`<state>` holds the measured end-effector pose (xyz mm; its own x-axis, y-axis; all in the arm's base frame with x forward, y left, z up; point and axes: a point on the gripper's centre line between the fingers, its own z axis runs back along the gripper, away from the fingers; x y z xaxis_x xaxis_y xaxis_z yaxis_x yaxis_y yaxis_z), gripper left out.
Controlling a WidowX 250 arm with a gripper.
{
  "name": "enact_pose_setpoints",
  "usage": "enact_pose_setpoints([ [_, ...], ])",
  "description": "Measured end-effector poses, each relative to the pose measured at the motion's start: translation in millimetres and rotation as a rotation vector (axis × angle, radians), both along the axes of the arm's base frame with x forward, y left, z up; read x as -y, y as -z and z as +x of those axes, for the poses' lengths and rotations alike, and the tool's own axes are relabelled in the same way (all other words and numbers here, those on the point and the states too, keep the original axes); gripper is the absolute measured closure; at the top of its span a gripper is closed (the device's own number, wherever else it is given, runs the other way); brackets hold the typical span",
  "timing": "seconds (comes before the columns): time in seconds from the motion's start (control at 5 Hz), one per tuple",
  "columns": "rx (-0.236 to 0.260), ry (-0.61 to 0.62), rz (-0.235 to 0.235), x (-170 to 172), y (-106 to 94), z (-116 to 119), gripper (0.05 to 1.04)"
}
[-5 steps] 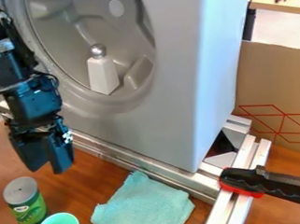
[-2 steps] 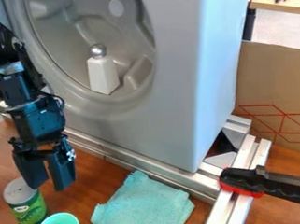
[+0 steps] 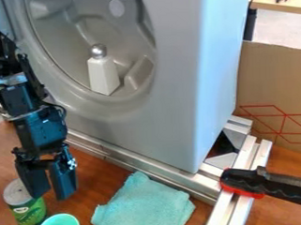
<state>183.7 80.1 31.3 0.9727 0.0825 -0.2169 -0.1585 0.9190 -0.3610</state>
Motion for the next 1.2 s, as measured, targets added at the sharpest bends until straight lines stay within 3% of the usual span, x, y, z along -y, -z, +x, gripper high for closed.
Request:
enact_pose_setpoints([
  [0.2,-0.007,-0.009,-0.019,-1,4.2,-5,0.083],
  [0.4,-0.069,-0.026,-0.005,-5,13.5,-9,0.083],
  [0.8,-0.241,0.03,0.231,-51,15.2,9,0.083],
  [1.0,-0.335,0.049,0.289,-74,21.7,18,0.083],
  [1.2,-0.416,0.06,0.316,-88,24.5,21,0.083],
])
